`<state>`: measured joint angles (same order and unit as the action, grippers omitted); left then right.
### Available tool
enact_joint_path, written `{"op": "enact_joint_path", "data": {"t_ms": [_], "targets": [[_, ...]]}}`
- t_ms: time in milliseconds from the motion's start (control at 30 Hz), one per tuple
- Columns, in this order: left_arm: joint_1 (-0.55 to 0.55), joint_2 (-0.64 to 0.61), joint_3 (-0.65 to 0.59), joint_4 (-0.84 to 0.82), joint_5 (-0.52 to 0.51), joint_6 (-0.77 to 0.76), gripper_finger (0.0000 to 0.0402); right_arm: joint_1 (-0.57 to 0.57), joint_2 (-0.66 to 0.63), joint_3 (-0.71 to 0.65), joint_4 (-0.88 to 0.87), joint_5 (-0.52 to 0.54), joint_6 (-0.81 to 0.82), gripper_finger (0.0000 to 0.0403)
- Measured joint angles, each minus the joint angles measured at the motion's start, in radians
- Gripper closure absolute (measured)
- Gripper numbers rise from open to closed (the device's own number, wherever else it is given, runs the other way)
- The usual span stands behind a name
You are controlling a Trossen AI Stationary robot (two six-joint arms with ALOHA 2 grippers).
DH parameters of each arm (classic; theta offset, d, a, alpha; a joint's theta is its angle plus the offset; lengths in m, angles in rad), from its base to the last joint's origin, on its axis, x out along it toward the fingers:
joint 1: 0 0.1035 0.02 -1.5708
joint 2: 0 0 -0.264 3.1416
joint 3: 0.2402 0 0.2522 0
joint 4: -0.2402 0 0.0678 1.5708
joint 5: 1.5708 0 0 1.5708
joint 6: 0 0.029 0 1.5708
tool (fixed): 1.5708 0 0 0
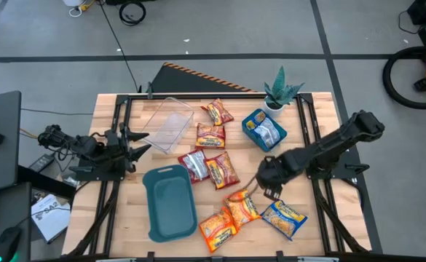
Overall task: Sort Maruchan noodles
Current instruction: Put the blue noodle pack into the blue bin
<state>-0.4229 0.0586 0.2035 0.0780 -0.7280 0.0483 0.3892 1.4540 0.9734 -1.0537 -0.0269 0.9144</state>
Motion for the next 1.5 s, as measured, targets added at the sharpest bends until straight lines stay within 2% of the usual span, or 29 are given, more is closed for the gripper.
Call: {"op": "enact_joint_path", "data": {"t_ms": [200,400,700,867,1000,1267,1367,1500], "targets": [[0.000,0.000,0.000,0.006,-0.003,0.043,0.0184,0.106,0.000,-0.074,0.122,-0.012,-0.030,0.0184],[0.000,0.000,0.000,0.006,-0.003,0.042,0.0184,0.119,0.000,-0.100,0.193,-0.003,-0.047,0.0198],[0.000,0.000,0.000,-0.004,-0.003,0.042,0.0184,0.132,0.000,-0.176,0.230,-0.097,0.068,0.0196],[0.000,0.000,0.000,-0.007,-0.003,0.041,0.0184,0.159,0.000,-0.181,0.256,-0.093,0.083,0.0191],[0.000,0.000,0.000,-0.021,-0.001,0.041,0.0184,0.192,0.000,-0.192,0.268,-0.044,0.081,0.0192],[0.000,0.000,0.000,-0.028,0.030,0.023,0.0184,0.202,0.000,-0.277,0.401,-0.050,0.085,0.0197],[0.000,0.000,0.000,-0.041,0.034,0.016,0.0184,0.208,0.000,-0.293,0.408,-0.041,0.076,0.0206],[0.000,0.000,0.000,-0.040,0.034,0.015,0.0184,0.218,0.000,-0.310,0.409,-0.029,0.070,0.0237]]}}
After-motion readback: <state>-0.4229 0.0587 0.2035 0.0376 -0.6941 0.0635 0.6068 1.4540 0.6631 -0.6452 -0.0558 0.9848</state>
